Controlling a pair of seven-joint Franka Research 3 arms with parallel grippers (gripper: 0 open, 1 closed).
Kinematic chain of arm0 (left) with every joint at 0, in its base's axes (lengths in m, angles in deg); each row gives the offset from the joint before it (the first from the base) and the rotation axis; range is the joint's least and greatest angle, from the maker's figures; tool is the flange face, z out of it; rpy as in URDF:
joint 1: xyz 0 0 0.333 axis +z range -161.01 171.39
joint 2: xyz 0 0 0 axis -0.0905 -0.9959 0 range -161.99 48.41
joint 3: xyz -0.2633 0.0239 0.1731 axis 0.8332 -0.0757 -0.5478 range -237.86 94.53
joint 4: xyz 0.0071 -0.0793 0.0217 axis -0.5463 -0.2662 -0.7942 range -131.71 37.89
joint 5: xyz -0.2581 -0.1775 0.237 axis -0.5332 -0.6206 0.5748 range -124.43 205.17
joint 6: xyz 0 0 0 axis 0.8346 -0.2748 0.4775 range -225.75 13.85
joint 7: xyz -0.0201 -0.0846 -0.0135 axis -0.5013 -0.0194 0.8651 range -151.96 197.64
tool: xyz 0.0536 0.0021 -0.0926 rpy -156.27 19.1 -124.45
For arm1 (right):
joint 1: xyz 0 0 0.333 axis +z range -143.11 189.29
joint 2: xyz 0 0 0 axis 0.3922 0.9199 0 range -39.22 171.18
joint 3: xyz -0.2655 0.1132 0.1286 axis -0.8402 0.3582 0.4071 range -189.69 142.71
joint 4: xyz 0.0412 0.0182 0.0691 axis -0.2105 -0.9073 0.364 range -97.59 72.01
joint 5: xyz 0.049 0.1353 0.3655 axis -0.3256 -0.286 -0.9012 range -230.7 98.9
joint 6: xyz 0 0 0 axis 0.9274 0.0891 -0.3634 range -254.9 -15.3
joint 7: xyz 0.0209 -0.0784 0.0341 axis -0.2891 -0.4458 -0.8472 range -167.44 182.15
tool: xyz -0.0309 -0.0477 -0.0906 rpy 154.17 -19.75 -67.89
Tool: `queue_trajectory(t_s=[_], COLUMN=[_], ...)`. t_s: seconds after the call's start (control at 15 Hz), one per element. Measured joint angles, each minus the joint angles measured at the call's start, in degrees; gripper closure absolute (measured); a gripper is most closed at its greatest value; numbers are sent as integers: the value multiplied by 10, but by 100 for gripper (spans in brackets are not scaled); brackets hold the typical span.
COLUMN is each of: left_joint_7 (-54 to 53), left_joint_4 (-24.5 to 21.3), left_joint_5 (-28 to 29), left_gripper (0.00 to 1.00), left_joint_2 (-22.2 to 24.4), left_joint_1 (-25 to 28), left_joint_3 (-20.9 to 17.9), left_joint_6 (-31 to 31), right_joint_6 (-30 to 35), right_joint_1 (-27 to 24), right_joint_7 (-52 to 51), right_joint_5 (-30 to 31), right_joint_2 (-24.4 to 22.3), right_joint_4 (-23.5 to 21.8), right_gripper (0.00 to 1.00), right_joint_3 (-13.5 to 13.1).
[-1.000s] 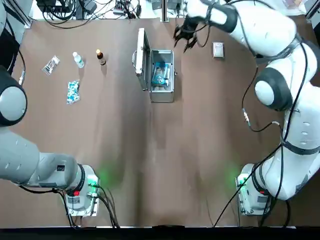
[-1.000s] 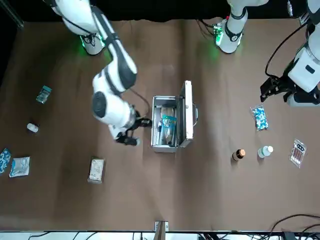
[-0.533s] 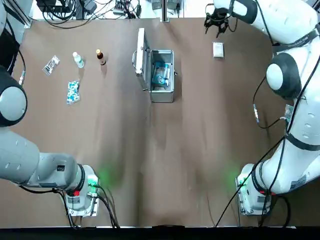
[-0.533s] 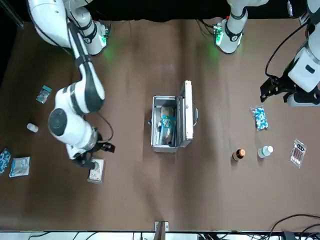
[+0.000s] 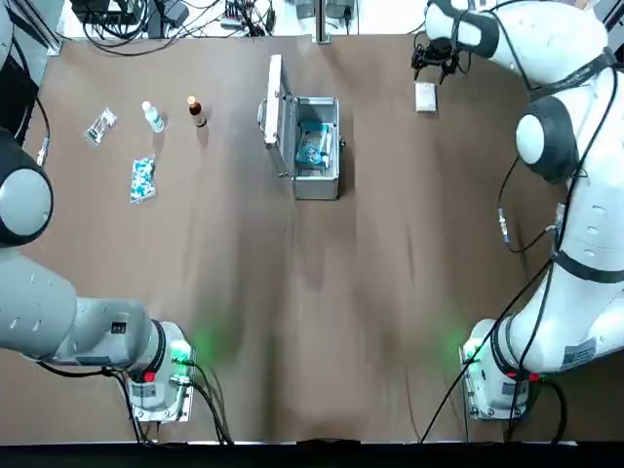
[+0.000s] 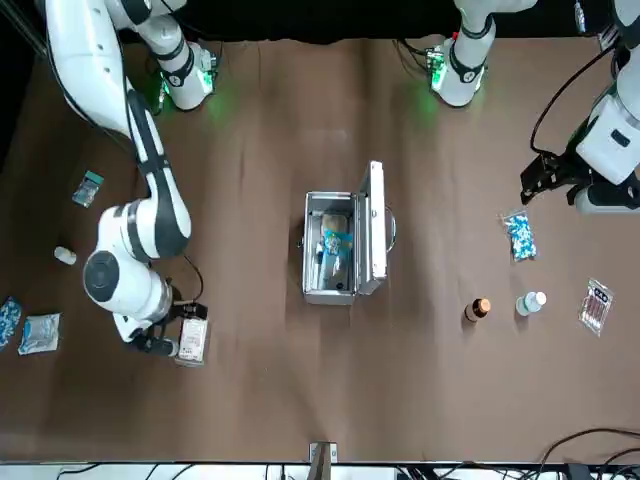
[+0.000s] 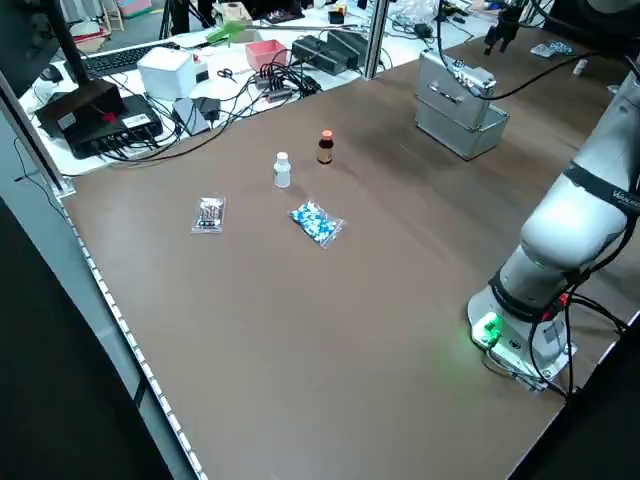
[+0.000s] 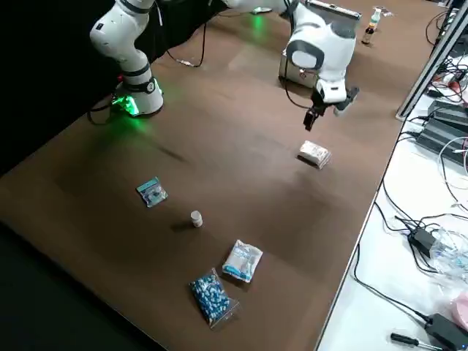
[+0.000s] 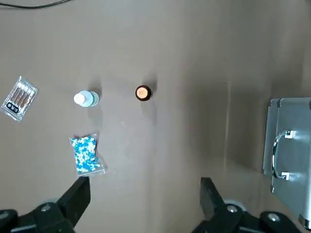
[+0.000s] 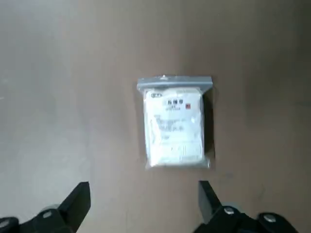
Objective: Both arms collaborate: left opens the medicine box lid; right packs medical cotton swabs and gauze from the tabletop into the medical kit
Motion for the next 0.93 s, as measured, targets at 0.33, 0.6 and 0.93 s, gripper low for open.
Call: queue_trajectory(t_s=[0.33,0.6,0.93], left_joint_7=[0,0,0], left_joint_4=[0,0,0], left_joint_5=[0,0,0], left_gripper=[0,0,0], left_joint_2=[0,0,0], left_joint_1=[0,0,0], left_joint_3=[0,0,0], left_joint_6=[0,0,-3], right_joint_6=[-63,-101,-150], right_joint_1=[-18,-22,-22], right_joint_7=[-3,-4,-4], right_joint_5=[38,47,49], right_joint_2=[61,78,108], right_joint_4=[-1,-1,-1], right_gripper=[2,2,2], right_joint_3=[-1,0,2])
